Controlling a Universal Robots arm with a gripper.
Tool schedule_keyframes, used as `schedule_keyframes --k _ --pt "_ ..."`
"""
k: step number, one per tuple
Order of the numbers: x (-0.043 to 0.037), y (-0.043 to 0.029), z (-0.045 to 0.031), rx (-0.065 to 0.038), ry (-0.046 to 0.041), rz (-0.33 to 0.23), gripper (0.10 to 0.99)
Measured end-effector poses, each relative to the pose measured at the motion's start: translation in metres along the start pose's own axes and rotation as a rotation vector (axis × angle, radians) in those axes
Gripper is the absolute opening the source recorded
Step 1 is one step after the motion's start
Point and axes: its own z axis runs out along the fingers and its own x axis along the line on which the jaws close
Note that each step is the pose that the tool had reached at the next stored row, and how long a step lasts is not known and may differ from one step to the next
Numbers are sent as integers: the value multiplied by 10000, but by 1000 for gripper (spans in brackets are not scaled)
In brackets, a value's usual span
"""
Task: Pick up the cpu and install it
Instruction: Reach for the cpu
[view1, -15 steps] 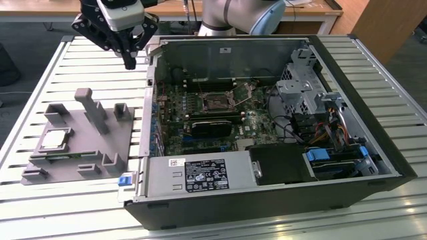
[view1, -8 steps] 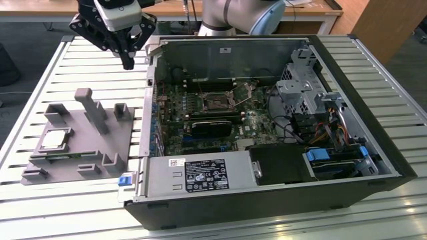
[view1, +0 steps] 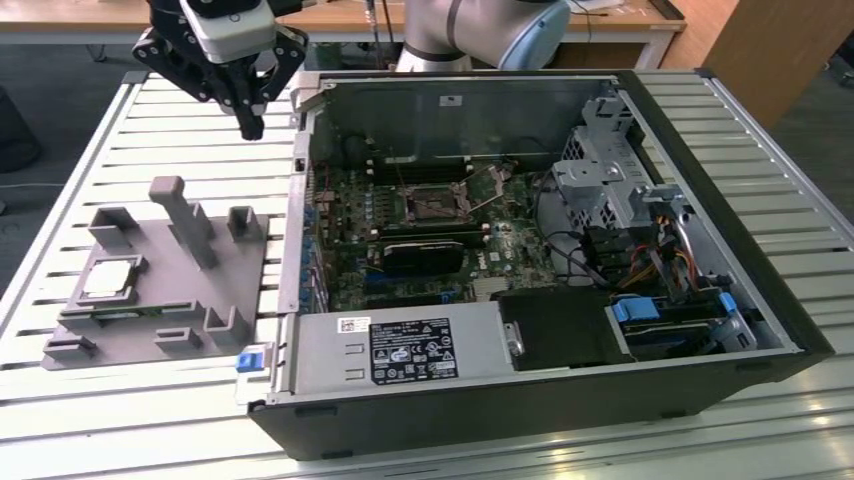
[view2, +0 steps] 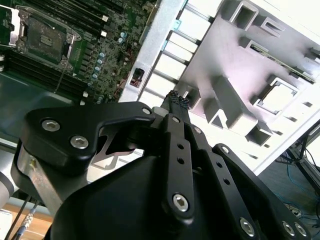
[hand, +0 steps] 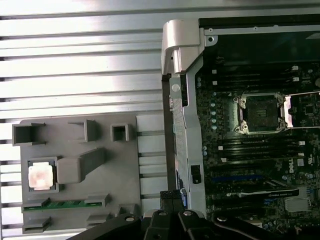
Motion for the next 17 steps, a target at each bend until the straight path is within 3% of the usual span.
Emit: schedule_keyframes --k 17 --pt "83 -6 0 1 0 0 106"
